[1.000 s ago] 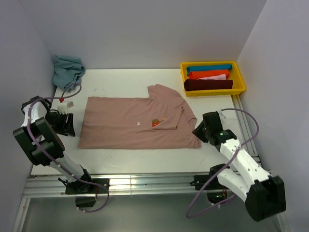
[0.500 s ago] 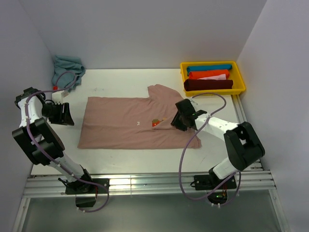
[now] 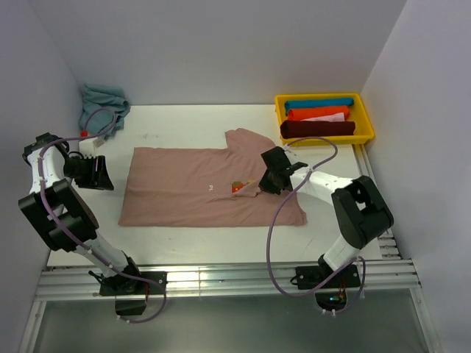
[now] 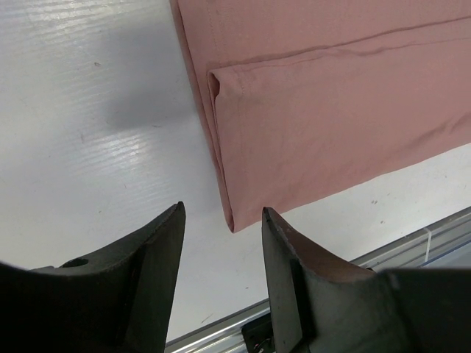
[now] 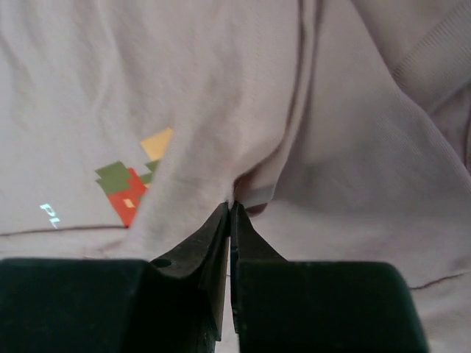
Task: Roll the t-shirts
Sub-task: Fold the tshirt
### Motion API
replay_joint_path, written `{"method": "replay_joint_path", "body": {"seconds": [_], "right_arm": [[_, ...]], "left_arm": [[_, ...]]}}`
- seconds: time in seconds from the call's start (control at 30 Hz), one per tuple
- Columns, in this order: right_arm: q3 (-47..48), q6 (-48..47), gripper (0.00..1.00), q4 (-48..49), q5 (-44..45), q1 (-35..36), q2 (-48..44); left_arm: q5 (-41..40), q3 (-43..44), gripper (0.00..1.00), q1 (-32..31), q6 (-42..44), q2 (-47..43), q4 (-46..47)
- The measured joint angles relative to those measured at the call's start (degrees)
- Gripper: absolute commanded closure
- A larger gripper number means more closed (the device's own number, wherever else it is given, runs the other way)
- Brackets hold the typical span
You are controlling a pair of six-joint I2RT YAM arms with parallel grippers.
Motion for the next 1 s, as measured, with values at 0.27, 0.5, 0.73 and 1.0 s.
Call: {"method": "replay_joint_path", "body": {"seconds": [0.27,0.5,0.73,1.0], "right_arm": [[9.79,-1.88,0.94,-1.81,0.33,0.00,4.96],[16.00,-3.74,0.92,-2.19,0.04,0.00,10.56],[19.10,-5.20,0.79,-2.08,-0.52,0.00,14.27],[22.86,-6.75,0.71,-1.77,-1.33,0.00,15.87]], "left_arm": [[0.37,0.00,0.49,0.00,0.00,0.00,-0.02],[0.39,0.00,0.49,-0.02,0.02,0.42,0.09],[0.37,-0.02,0.48,-0.72,-0.44,1.40,0.52],[0.37,-0.15,0.44,-2.49,-1.97,2.25,2.21]]}}
